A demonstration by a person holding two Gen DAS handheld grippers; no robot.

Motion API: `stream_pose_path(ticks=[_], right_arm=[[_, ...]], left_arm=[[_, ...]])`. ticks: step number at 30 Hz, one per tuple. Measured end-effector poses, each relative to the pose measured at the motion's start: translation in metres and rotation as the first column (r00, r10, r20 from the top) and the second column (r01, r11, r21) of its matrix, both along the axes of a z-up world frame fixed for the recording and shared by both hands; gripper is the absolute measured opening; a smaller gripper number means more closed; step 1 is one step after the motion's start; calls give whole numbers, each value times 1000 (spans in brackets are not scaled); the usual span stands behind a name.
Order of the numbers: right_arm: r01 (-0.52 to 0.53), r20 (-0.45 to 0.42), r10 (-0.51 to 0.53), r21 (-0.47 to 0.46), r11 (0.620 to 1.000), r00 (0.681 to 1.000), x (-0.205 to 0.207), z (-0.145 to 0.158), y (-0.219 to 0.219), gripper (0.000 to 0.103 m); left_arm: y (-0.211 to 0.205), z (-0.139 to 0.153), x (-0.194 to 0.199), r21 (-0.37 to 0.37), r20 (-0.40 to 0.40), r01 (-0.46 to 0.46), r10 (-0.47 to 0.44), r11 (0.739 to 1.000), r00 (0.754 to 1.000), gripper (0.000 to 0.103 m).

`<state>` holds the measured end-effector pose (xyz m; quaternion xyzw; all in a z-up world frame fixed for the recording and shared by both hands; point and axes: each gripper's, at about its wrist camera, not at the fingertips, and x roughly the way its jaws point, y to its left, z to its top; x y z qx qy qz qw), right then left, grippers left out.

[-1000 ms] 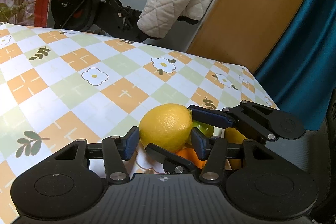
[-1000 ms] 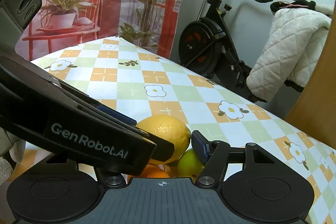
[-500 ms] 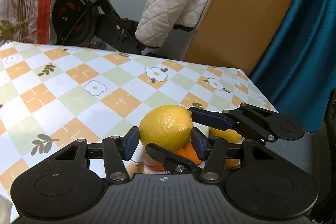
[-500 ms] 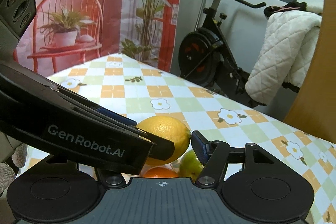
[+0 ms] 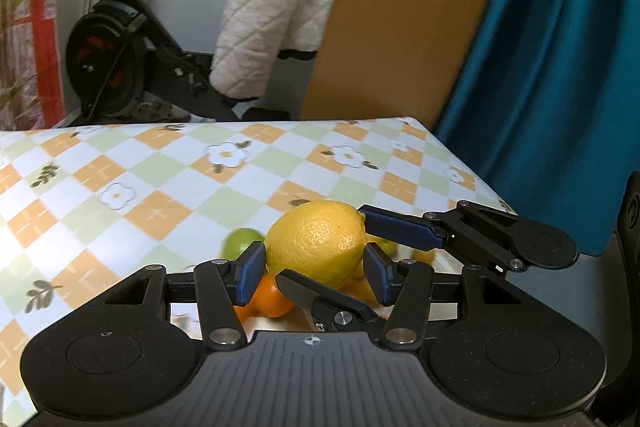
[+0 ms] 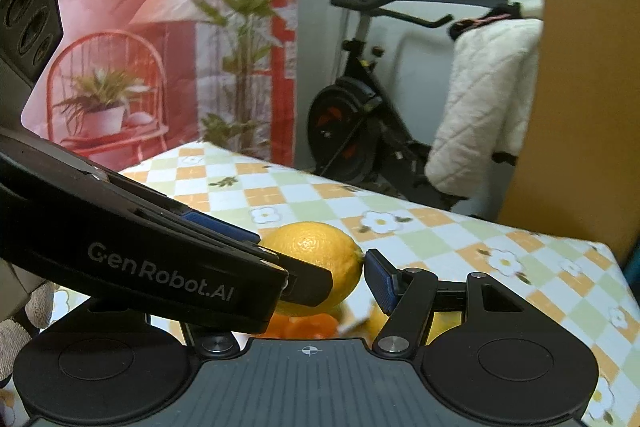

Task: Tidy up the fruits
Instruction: 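Lift the lemon with the left gripper and carry it over the plate, then lower the lemon onto the plate and open the left gripper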

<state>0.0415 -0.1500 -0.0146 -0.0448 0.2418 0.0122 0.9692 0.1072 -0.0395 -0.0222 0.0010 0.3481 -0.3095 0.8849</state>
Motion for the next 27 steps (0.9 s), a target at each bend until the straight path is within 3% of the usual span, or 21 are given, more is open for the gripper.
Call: stream_pose_path(ticks=[9, 12, 18, 27], right_arm=[[100, 11, -101, 67, 993, 995, -32, -11, -59, 52], [135, 12, -137, 99, 986, 991, -39, -21, -77, 52], [198, -37, -194, 180, 964, 980, -44, -45, -109, 52], [215, -75, -203, 229, 949, 976, -45, -68, -121, 50]], left_arm=[[-53, -12, -7, 46, -24, 73, -72, 996, 997, 56], [-67, -13, -12, 64, 1, 98, -98, 993, 995, 56], [-93, -24, -12, 110, -26, 145, -143, 983, 989, 56], [-101, -30, -15, 132, -46, 167, -162, 977, 986, 56]])
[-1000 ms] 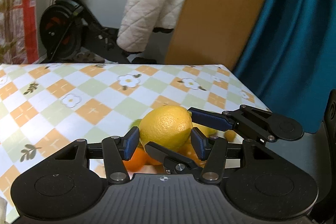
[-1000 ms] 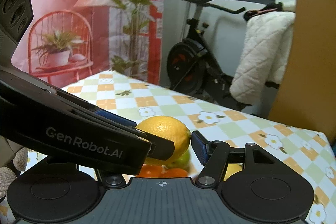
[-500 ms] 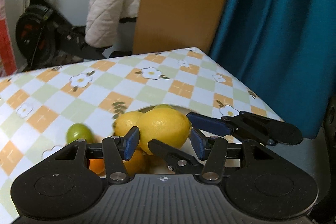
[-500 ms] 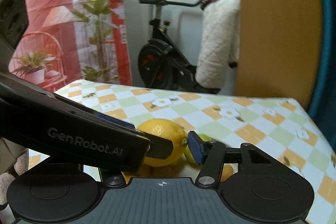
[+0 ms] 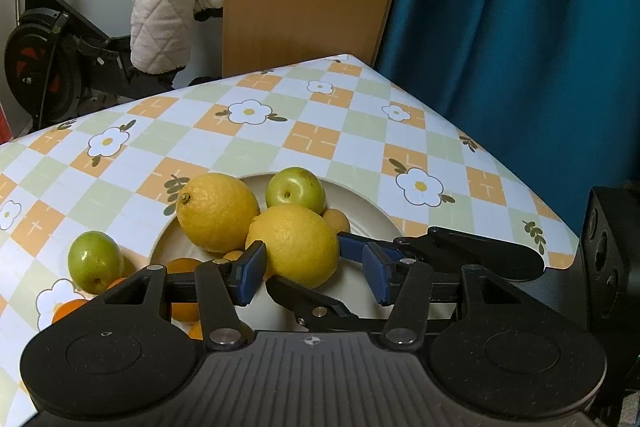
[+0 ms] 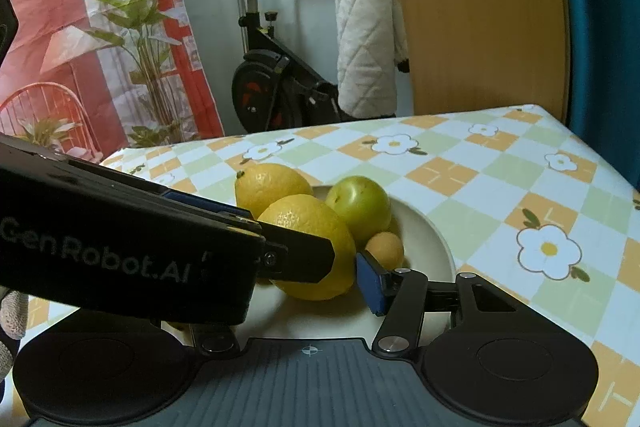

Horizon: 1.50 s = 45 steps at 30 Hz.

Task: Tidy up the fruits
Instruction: 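Lower the lemon onto the plate and open the left gripper, then move the left gripper to the green apple and close on it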

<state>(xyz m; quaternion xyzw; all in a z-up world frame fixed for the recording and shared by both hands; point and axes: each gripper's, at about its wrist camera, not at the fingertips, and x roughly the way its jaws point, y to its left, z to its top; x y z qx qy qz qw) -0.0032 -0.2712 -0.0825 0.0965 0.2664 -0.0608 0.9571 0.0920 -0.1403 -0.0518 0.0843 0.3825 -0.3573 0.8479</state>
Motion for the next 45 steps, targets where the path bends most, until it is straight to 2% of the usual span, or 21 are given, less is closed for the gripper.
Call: stream_pose_path(ticks=[12, 18, 23, 33, 45], right_arm=[[13, -38, -14, -20, 1000, 999, -1, 2, 7, 51], [22, -28, -23, -37, 999, 999, -9, 11, 13, 51], [20, -7, -20, -49, 999, 1000, -15, 21, 17, 51], [-77, 10, 78, -121, 990, 997, -2, 40, 58, 48], [-208, -36, 205, -221, 953, 978, 44, 47, 107, 43]], left_arm=[[10, 2, 2, -26, -9, -31, 30, 999, 999, 54], [34, 13, 2, -63, 11, -75, 76, 995, 997, 54], [73, 22, 8, -104, 21, -155, 158, 982, 987, 54], [141, 33, 24, -134, 47, -289, 297, 948, 954, 53], [174, 20, 45, -179, 9, -331, 338, 927, 941, 49]])
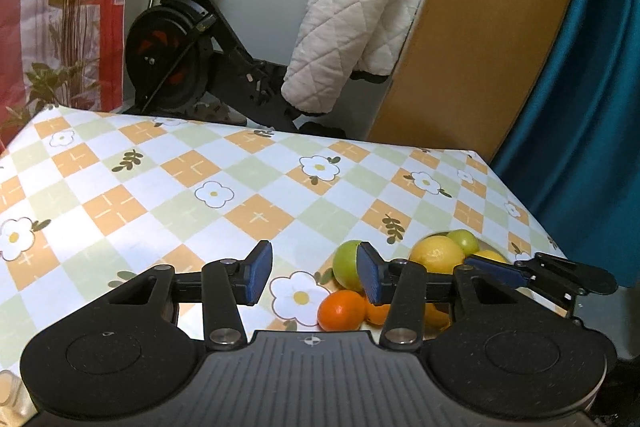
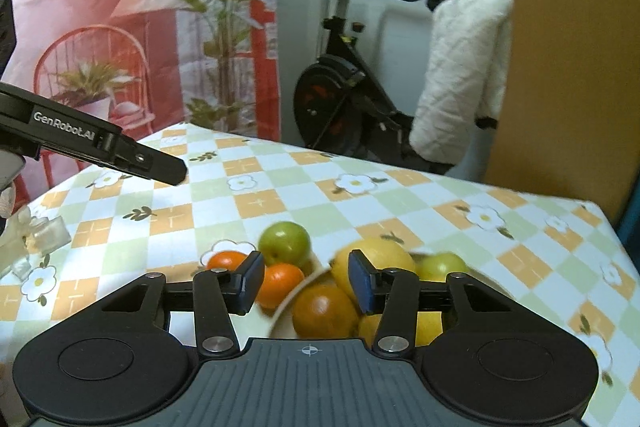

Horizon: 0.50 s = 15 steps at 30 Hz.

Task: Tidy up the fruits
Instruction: 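Move the left gripper to the green apple and close on it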

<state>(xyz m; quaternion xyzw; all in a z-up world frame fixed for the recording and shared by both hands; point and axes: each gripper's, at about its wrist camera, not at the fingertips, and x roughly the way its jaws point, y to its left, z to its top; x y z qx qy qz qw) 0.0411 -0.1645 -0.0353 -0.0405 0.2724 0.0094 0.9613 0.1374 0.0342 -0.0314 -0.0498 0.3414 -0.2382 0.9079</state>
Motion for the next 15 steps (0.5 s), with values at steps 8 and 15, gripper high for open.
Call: stream_pose_path(ticks=[8, 15], right_arm=[[-38, -45, 35, -55, 998, 998, 47, -12, 18, 41], [-38, -110, 30, -68, 997, 993, 77, -26, 21, 41]], left_arm=[[-10, -16, 27, -62, -65, 36, -40, 997, 997, 49], [-21, -35, 48, -100, -143, 82, -96, 992, 985, 49]])
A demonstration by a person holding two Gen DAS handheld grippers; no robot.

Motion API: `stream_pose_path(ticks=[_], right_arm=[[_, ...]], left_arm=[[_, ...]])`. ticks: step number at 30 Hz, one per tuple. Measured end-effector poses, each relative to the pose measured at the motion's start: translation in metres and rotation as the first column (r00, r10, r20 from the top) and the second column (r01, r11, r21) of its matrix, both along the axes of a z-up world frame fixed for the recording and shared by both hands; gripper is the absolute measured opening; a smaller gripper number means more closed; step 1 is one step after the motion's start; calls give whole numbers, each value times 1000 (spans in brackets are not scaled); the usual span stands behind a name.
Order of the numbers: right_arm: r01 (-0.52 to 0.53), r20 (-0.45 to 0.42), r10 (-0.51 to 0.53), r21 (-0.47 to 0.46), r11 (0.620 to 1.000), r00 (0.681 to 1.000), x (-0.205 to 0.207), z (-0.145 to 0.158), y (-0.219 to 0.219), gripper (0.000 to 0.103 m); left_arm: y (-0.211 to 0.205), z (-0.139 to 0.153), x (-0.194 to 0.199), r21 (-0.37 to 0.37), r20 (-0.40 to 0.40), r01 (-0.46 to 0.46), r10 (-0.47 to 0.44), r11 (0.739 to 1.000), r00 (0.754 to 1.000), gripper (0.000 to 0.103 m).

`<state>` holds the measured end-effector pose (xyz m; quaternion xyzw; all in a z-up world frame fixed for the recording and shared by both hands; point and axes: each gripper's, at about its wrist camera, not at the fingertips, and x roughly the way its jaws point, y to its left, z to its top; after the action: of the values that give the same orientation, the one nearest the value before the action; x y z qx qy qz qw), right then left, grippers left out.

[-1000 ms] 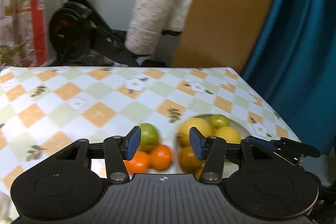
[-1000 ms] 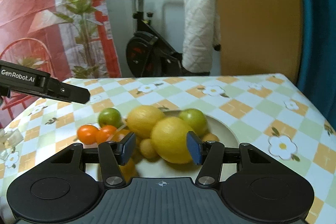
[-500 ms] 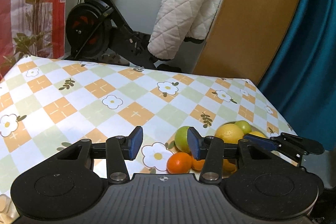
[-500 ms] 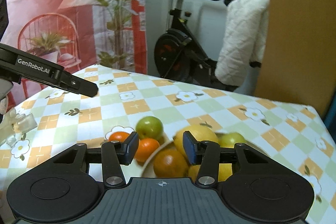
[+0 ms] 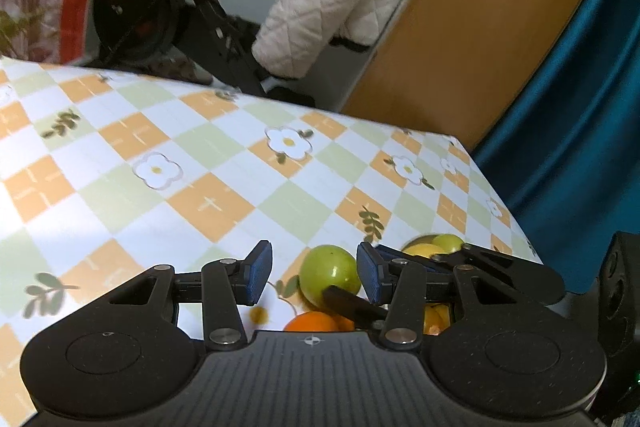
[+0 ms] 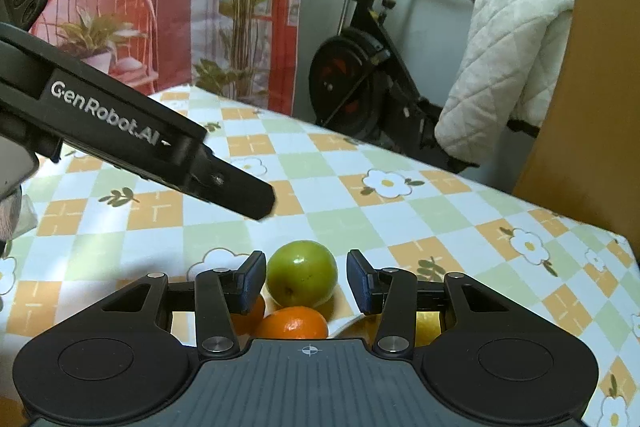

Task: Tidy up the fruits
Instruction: 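Move the left gripper to the green apple and close on it, then lift the green apple with the left gripper and carry it over the plate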

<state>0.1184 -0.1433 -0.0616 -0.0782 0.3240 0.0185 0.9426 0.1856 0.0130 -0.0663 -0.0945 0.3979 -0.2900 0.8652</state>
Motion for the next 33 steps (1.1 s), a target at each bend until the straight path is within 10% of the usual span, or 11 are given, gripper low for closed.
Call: stream_pose_path(ticks=[33], right_arm=[[-6, -149, 7, 12, 1000, 989, 30, -6, 5, 44]], left_arm=[[-1, -35, 20, -92, -155, 39, -53, 995, 987, 38]])
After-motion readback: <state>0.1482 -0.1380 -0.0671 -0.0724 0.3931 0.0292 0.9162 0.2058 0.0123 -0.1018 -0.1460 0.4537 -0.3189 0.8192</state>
